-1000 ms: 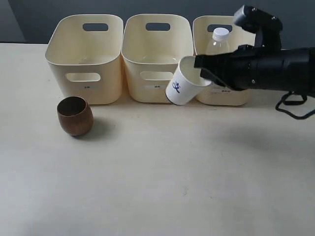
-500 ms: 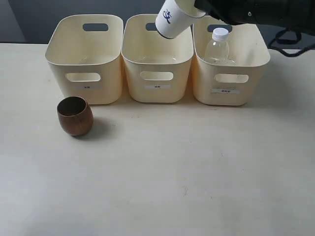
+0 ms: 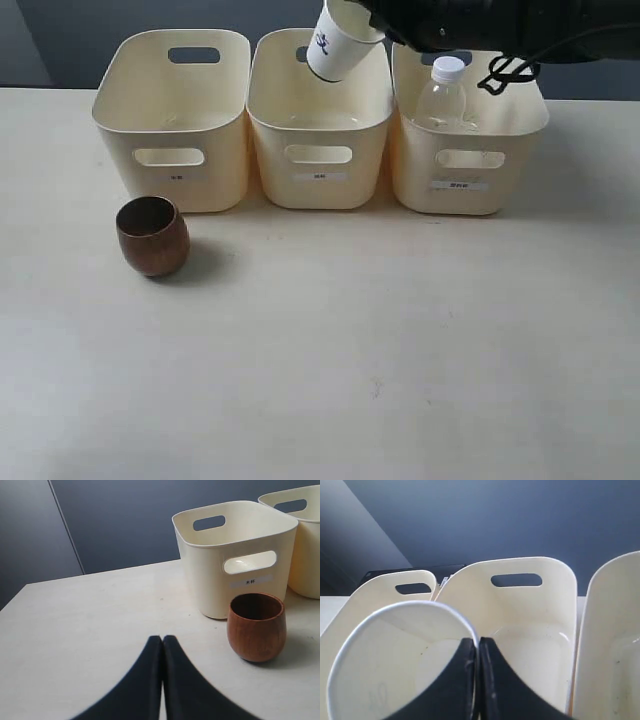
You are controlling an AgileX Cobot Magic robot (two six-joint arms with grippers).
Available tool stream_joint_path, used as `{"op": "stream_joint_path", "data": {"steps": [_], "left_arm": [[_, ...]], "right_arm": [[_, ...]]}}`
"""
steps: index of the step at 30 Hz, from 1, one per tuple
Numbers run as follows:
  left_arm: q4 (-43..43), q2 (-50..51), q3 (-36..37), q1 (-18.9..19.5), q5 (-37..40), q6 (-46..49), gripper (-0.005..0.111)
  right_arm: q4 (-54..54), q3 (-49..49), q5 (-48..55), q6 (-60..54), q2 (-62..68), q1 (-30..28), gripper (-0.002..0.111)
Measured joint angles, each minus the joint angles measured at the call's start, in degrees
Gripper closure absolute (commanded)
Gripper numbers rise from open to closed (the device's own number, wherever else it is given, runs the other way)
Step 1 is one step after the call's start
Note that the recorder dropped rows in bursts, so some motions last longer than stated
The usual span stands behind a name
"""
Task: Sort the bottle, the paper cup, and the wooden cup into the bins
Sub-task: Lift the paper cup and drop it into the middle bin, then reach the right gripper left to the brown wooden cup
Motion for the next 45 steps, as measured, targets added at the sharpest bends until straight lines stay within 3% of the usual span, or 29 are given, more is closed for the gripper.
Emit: {"op": "stream_joint_path", "data": {"steps": [3, 5, 8, 9, 11, 12, 15, 18, 22, 26, 30, 37, 45], "left_arm": [[0.00, 0.00, 0.00, 0.00, 0.00, 0.00, 0.107], [0.00, 0.00, 0.00, 0.00, 0.00, 0.00, 0.107], [0.00, 0.00, 0.00, 0.00, 0.00, 0.00, 0.107], [0.00, 0.00, 0.00, 0.00, 0.00, 0.00, 0.107], [0.00, 0.00, 0.00, 0.00, 0.00, 0.00, 0.107], [0.00, 0.00, 0.00, 0.00, 0.00, 0.00, 0.107], [0.00, 0.00, 0.00, 0.00, 0.00, 0.00, 0.107], [0.00, 0.00, 0.00, 0.00, 0.00, 0.00, 0.107], [0.00, 0.00, 0.00, 0.00, 0.00, 0.00, 0.107], [0.00, 0.00, 0.00, 0.00, 0.00, 0.00, 0.107], [0.00, 0.00, 0.00, 0.00, 0.00, 0.00, 0.107], [0.00, 0.00, 0.00, 0.00, 0.00, 0.00, 0.107], [0.00, 0.00, 0.00, 0.00, 0.00, 0.00, 0.107]], "right_arm": [[-1.19, -2.47, 0.01, 0.00, 2.35, 0.00, 0.101], [-2.12, -3.95, 1.91, 0.00, 3.74, 0.00, 0.087], [-2.71, -5.51, 4.09, 0.00, 5.49, 0.11, 0.053], [-2.83, -5.92, 4.08, 0.00, 6.00, 0.26, 0.048], [-3.22, -6.17, 2.54, 0.00, 7.07, 1.09, 0.051], [-3.36, -6.17, 1.81, 0.00, 7.30, 1.15, 0.060], [-3.73, -6.17, 1.23, 0.00, 7.55, 1.24, 0.072], [-3.73, -6.36, 5.73, 0.00, 7.55, 1.24, 0.072], [-4.06, -6.36, 20.01, 2.22, 7.55, 1.86, 0.072], [-7.71, -6.36, 24.67, 4.22, 7.55, 5.18, 0.072], [-11.81, -6.36, 24.15, 5.72, 7.55, 9.53, 0.072], [-15.62, -6.36, 11.87, 6.25, 7.66, 18.58, 0.072], [-15.77, -6.50, 7.31, 9.56, 12.57, 20.34, 0.072]]}}
